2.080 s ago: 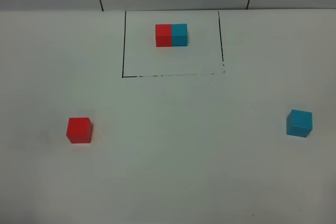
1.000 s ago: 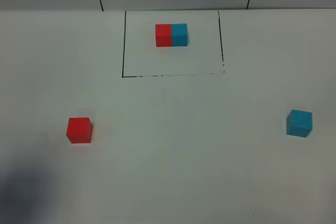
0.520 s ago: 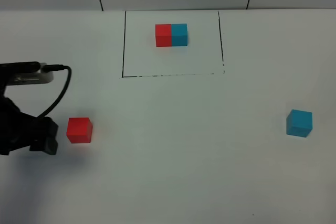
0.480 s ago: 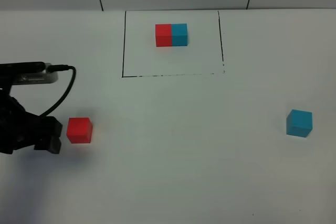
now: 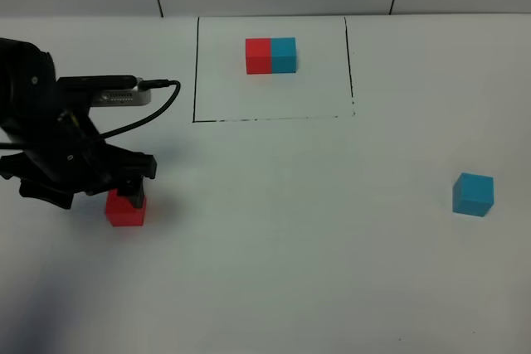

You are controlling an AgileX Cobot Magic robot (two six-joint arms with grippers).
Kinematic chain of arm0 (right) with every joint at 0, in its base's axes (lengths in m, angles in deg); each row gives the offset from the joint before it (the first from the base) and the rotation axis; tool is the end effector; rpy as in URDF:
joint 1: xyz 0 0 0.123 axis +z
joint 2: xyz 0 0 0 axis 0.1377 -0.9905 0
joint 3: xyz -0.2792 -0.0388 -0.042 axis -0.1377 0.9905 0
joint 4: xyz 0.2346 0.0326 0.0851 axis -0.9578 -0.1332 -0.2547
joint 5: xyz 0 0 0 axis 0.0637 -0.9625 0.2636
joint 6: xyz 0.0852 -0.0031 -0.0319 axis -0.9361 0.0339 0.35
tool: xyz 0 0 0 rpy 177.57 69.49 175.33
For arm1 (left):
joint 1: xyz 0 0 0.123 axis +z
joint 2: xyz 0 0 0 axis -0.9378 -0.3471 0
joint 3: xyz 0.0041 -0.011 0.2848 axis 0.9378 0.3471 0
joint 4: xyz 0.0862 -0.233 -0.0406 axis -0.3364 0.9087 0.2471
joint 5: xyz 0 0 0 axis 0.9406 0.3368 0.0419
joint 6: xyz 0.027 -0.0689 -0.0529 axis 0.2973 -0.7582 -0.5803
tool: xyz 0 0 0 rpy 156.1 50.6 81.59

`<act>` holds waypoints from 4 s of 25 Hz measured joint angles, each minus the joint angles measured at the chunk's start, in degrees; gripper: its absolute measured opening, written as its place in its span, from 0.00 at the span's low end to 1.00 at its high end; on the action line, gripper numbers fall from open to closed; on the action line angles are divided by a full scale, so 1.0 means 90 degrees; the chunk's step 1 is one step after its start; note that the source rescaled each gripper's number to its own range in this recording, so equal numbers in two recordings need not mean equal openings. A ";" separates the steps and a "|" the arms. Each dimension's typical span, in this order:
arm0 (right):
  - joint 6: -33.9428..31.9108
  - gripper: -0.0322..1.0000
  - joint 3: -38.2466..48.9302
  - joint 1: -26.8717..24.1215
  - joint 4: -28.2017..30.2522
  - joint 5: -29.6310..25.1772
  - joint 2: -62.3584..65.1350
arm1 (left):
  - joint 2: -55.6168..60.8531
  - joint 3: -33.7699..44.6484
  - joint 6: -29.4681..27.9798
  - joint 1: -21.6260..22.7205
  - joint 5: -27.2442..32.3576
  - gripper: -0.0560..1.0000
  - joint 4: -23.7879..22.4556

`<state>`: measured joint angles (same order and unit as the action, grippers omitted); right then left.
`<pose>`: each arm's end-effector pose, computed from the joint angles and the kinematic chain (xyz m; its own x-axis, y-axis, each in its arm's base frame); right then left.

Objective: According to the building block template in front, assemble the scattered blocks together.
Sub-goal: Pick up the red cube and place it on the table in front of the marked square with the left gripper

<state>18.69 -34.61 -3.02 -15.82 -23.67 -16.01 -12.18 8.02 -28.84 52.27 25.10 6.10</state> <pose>-0.0040 -0.0003 0.2754 -0.4485 -0.0636 -0.8915 -0.0966 0.9951 -0.0224 0.2899 -0.0954 0.1853 -0.9895 0.0237 -0.1424 0.0364 0.9955 -0.0873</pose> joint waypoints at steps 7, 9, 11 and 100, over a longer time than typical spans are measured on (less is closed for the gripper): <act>0.0000 0.77 0.0000 0.0000 0.0000 0.0000 0.0000 | -0.0295 -0.0070 -0.0646 -0.0091 0.0015 0.72 -0.0570; 0.0000 0.77 0.0000 0.0000 0.0000 0.0000 0.0000 | -0.0342 -0.0070 -0.0660 -0.0091 -0.0204 0.72 -0.0570; 0.0000 0.77 0.0000 0.0000 0.0000 0.0000 0.0000 | -0.0423 -0.0070 -0.0666 -0.0091 -0.0393 0.72 -0.0512; 0.0001 0.77 0.0000 0.0000 0.0000 0.0000 0.0000 | -0.4737 -0.6326 0.7365 -0.2333 0.1968 0.89 -0.0403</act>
<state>18.70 -34.61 -3.02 -15.82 -23.67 -16.01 -54.81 -48.92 37.45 31.28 42.81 2.48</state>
